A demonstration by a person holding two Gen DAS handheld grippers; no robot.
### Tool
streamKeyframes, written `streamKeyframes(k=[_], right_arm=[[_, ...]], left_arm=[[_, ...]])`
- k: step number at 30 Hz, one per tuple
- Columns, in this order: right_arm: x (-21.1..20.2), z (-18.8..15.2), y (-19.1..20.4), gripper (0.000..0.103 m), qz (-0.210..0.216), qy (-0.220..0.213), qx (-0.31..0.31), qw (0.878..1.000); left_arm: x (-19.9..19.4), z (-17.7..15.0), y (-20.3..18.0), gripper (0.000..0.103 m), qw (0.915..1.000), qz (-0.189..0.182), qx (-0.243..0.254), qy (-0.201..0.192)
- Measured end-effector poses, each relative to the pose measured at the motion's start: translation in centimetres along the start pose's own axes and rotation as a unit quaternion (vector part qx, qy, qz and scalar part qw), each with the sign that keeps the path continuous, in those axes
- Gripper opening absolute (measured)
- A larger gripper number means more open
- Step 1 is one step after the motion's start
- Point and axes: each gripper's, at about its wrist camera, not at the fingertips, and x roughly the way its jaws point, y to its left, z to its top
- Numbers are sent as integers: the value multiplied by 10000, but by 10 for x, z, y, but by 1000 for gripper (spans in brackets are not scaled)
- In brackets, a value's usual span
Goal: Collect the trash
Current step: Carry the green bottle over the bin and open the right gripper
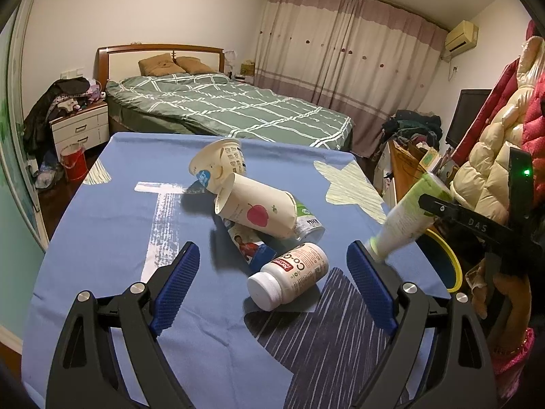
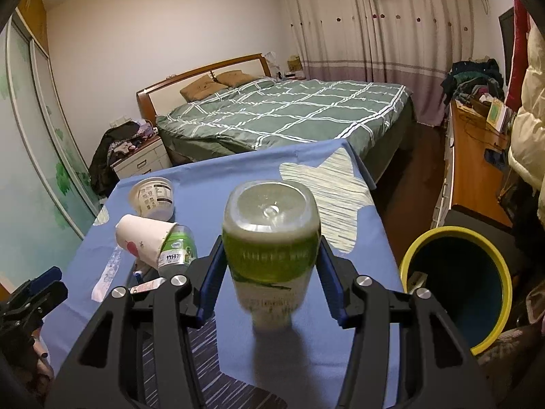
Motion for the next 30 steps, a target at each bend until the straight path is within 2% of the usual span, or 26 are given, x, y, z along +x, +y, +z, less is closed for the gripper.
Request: streamKeyframes(k=[4, 10, 17, 19, 26, 30], right_arm=[[-4, 0, -12, 49, -61, -119, 155, 9998], [-11, 2, -52, 49, -410, -236, 545, 9974], [-24, -2, -121, 50, -973, -406, 1216, 9870], [-24, -3, -139, 49, -1349, -430, 1298, 9814], [2, -11, -179, 50, -1764, -88, 1539, 9722], [6, -16, -185, 53, -1851, -103, 1623, 9692]], left_arm=[[2, -2, -4, 87, 10000, -9, 29, 47], [7, -3, -9, 87, 9999, -24, 67, 120], [14, -3, -14, 88, 9997, -48, 103, 220], [16, -3, -16, 88, 9996, -58, 121, 250], [30, -6, -24, 88, 9989, -113, 186, 422], [37, -8, -27, 88, 9984, -76, 236, 499]])
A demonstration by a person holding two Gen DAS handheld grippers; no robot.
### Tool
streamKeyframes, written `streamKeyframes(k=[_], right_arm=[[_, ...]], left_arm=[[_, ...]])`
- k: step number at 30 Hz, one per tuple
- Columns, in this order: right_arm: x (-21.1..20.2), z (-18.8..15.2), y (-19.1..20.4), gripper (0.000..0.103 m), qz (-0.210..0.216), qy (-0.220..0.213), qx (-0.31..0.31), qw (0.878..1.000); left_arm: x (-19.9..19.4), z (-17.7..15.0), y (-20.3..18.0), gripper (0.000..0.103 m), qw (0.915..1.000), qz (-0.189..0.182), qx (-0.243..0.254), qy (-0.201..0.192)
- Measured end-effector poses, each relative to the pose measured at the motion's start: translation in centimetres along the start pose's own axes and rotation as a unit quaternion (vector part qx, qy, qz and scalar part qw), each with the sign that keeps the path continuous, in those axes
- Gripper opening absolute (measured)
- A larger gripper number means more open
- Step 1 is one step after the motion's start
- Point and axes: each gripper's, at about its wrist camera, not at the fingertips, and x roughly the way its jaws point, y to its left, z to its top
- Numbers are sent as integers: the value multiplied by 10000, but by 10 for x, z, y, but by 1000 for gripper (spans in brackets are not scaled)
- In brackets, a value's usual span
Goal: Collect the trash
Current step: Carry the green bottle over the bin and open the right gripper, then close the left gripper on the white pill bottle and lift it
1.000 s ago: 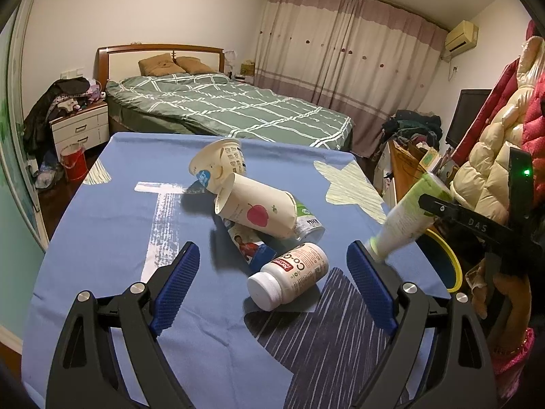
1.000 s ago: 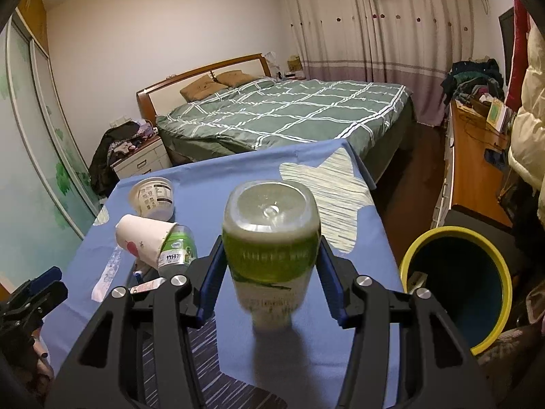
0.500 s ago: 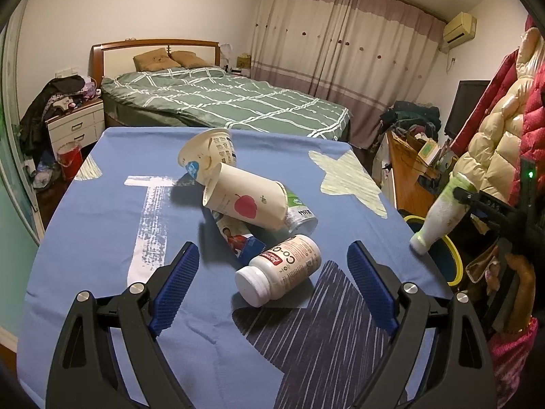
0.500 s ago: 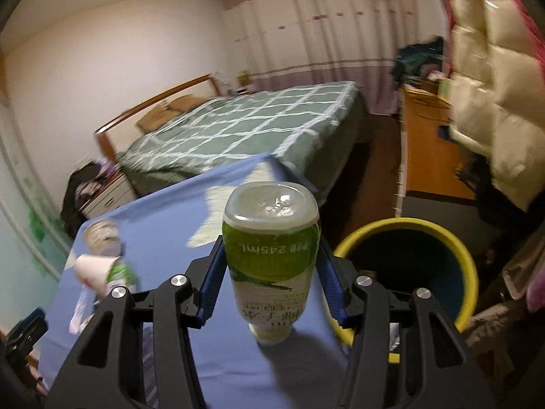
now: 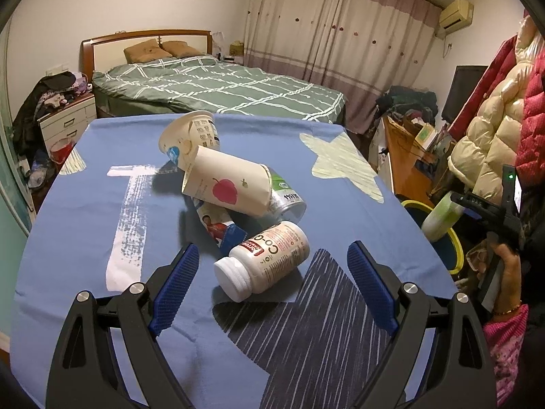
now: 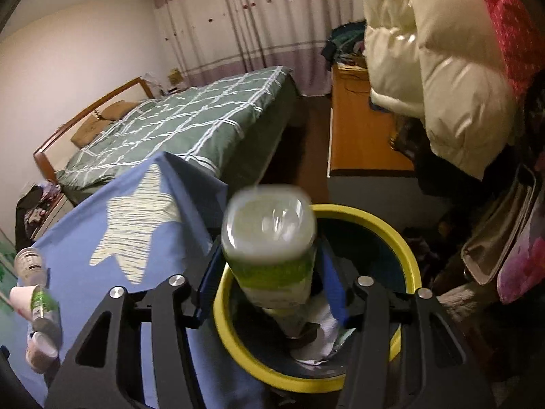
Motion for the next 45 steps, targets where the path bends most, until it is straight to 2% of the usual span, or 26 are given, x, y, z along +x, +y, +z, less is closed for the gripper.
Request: streamKeyframes(k=[4, 11, 20, 23, 25, 30, 34, 39, 45], right_arm=[[-1, -9, 5, 54, 153, -48, -92, 9998], [6, -36, 48, 57, 403, -78, -709, 9966], [8, -36, 64, 58, 434, 38, -874, 9952], [8, -37, 66, 58, 443, 95, -860, 9953], [9, -36, 65, 58, 480, 125, -835, 9953], [10, -36, 66, 58, 543, 128, -849, 9948], [12, -36, 65, 58, 612, 173, -819, 9946], [14, -35, 62, 58, 723, 237, -717, 9945], [15, -37, 63, 58, 766, 245, -732, 9941]], left_arm=[[9, -2, 1, 88, 9999, -6, -15, 105], [36, -10, 2, 88, 9991, 11, 11, 431], [66, -13, 7, 88, 9976, 118, -98, 679], [70, -11, 6, 88, 9967, 175, -269, 748], [73, -11, 6, 92, 9958, 235, -418, 782], [86, -11, 7, 93, 9904, 413, -956, 904], [89, -10, 7, 94, 9863, 621, -1309, 791], [96, -5, -6, 97, 9843, 1001, -1285, 684], [111, -8, -11, 96, 9826, 1233, -1188, 724]])
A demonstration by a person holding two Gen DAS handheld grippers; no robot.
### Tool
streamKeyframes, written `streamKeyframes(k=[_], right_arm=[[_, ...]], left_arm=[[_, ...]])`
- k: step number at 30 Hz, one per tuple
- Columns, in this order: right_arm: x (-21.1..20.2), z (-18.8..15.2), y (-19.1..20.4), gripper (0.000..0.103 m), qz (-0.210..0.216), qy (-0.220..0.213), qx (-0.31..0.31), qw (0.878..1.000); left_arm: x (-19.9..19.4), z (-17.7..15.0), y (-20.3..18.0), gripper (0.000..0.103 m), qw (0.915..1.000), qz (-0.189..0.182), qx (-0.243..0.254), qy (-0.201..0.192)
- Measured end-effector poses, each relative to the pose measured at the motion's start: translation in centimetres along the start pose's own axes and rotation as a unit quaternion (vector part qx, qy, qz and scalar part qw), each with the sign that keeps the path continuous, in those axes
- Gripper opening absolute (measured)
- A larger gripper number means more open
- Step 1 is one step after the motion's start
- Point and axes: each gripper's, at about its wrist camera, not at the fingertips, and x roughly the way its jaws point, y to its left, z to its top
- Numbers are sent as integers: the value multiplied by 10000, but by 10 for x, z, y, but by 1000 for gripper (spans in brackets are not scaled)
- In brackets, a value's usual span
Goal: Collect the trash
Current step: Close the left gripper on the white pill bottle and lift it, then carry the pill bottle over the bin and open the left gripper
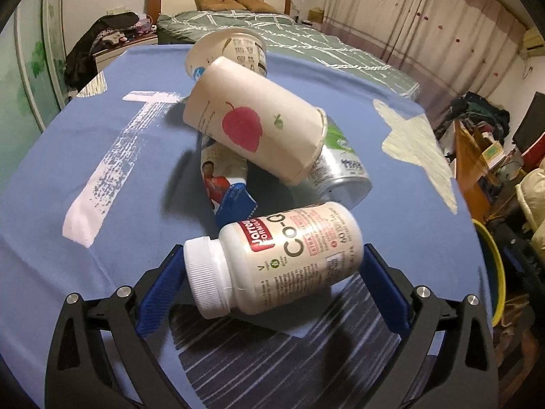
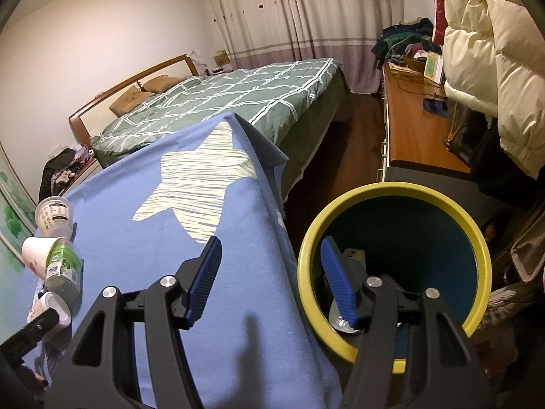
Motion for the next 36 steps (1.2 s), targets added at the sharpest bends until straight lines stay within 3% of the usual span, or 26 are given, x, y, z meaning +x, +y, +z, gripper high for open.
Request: streamKeyframes(k=[1, 11, 18, 26, 36], right_arm=[[0, 0, 0, 58, 7, -3, -9, 10000], [-7, -2, 0, 58, 16, -166, -52, 9998], [-22, -7, -15, 58, -172, -199, -114, 9996], [-45, -15, -70, 58, -665, -139, -27, 9977], [-79, -31, -147, 58, -1150, -138, 369, 9926]], left_arm=[[1, 0, 1, 91, 10000, -6, 16, -27], [-20, -4, 14, 91, 9993, -314, 121, -129], [-50, -15, -4, 91, 9961, -695, 515, -179], [-53, -22, -94, 91, 9795, -1446, 1403, -10], [-46, -33, -238, 91, 9456, -2141, 2449, 86]])
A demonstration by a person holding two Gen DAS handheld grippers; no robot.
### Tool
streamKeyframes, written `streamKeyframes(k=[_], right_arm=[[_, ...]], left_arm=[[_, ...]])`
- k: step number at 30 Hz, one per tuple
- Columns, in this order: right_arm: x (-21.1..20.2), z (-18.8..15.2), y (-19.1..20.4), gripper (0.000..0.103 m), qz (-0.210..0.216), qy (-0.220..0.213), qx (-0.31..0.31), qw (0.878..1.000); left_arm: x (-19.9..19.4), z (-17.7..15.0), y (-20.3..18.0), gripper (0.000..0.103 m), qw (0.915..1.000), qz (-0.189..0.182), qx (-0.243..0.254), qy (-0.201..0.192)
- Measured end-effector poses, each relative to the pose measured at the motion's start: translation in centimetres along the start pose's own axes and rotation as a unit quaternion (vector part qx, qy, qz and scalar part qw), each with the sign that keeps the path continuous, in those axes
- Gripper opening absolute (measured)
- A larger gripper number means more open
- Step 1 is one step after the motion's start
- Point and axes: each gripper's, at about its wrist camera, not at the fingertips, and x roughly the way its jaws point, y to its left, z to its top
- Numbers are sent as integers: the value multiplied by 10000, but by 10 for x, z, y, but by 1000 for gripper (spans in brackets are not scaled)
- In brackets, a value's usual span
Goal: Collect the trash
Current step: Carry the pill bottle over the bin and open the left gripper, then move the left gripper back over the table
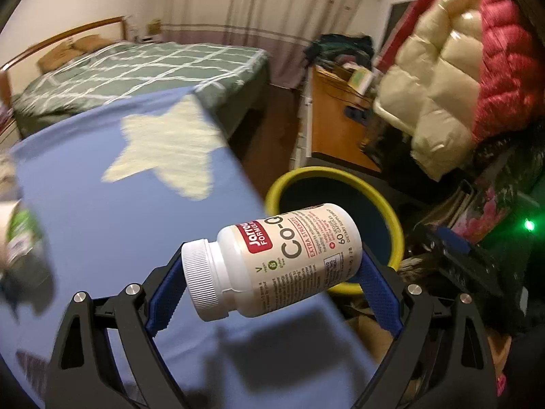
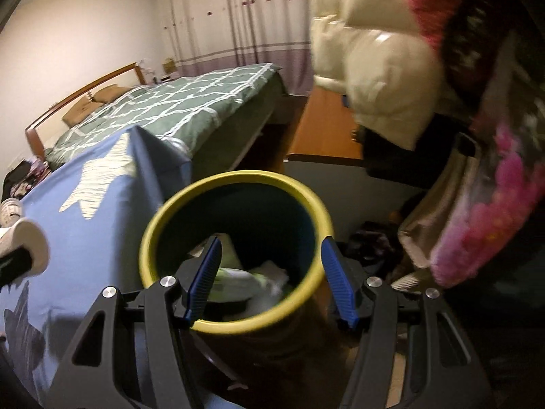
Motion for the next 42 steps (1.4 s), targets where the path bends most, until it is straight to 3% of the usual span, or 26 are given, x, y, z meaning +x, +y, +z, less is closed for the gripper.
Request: streamKeyframes(k=[12, 17, 25, 30, 37, 42], right_arm=[[1, -7, -43, 58, -262, 57, 228, 9994], [0, -10, -40, 58, -267, 104, 199, 9994], [-6, -10, -22, 58, -208, 77, 69, 9997], [-8, -7, -1, 58, -63, 82, -64, 9999], [-8, -4, 52, 60, 302, 55, -460, 9985], [-7, 1, 95, 61, 635, 79, -742, 9952]], left_arm=[[98, 44, -65, 91, 9975, -114, 526, 453], [106, 46, -66, 98, 9973, -135, 539, 485], [46, 46, -29, 98, 9993, -136, 332, 62], [-9, 28, 19, 98, 9995, 75, 76, -301], [-80, -10, 103, 98, 9944, 631, -406, -748], [-130, -43, 172, 98, 9833, 1251, -792, -1057]])
